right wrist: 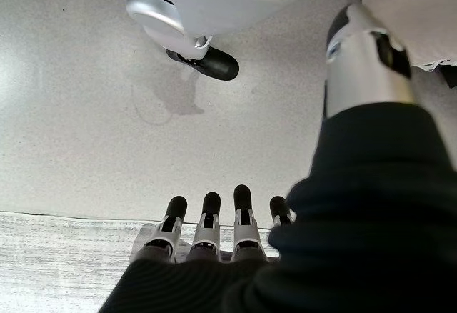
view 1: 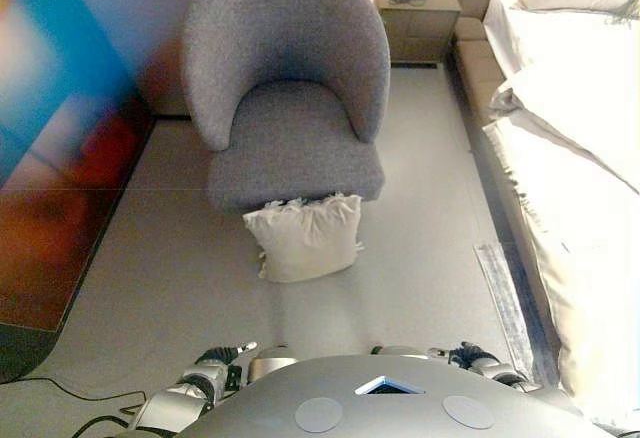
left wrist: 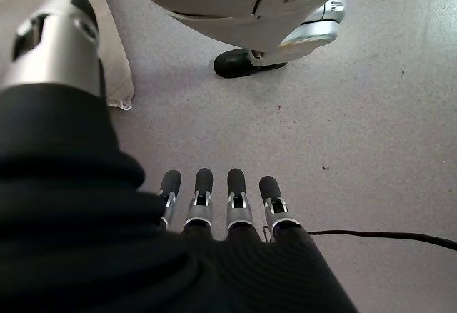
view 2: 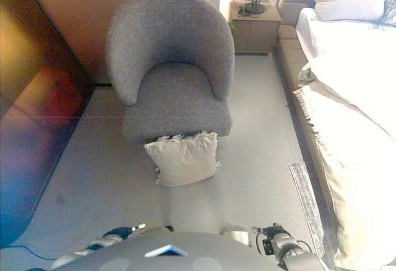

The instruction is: Pick up the cushion and take it to the sofa

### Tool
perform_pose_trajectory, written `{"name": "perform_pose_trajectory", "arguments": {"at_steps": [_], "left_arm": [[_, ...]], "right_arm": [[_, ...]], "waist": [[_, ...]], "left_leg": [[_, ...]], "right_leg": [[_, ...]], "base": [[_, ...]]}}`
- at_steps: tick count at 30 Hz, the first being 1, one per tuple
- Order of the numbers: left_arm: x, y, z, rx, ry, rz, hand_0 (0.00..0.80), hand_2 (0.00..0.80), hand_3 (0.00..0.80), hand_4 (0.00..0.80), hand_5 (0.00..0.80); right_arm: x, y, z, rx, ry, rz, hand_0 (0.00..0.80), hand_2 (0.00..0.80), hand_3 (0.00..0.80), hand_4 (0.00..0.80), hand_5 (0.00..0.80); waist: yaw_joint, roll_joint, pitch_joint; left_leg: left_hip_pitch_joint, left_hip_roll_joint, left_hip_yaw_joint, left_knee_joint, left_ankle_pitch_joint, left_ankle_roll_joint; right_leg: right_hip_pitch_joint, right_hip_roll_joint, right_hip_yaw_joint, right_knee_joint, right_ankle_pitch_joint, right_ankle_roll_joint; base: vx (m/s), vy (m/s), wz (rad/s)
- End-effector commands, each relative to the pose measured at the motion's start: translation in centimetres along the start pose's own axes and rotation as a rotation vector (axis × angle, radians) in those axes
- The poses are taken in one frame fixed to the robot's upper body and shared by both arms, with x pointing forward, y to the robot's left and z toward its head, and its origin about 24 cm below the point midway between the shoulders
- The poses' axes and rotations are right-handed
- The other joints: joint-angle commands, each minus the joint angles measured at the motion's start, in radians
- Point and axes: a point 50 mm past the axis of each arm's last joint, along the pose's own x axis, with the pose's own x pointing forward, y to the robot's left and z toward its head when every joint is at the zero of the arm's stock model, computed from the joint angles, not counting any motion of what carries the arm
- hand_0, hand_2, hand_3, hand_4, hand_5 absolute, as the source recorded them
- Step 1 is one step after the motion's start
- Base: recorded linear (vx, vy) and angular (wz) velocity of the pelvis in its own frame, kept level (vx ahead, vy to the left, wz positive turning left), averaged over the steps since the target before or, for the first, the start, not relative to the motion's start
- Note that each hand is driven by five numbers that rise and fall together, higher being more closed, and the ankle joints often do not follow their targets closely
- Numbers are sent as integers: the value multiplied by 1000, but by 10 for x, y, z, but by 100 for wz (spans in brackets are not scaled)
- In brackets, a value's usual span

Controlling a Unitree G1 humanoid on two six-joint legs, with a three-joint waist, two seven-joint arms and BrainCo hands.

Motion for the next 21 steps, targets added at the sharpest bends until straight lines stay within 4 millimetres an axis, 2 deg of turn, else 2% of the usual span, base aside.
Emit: {"name": "perform_pose_trajectory", "arguments": {"at_steps": [1,12,21], "left_arm": [[1,7,11,-74,22,10,0,0,0,0,0],[1,5,11,-2,14,1,0,0,0,0,0],[0,6,10,43,37,15,0,0,0,0,0]], "right_arm": [[0,1,21,-19,-40,-6,0,0,0,0,0],[-1,3,23,-2,-49,5,0,0,0,0,0],[-1,5,23,-24,-45,17,0,0,0,0,0]], "waist": [[8,-27,33],[13,-28,36],[7,-28,37]], "left_leg": [[-5,-69,41,2,-76,66],[-1,-74,33,2,-80,68],[1,-70,37,2,-79,65]], "right_leg": [[-22,7,-23,15,-22,6],[-17,4,-33,15,-22,8],[-13,18,-29,13,-28,3]], "base": [[4,-1,3],[5,-5,4],[5,-34,0]]}}
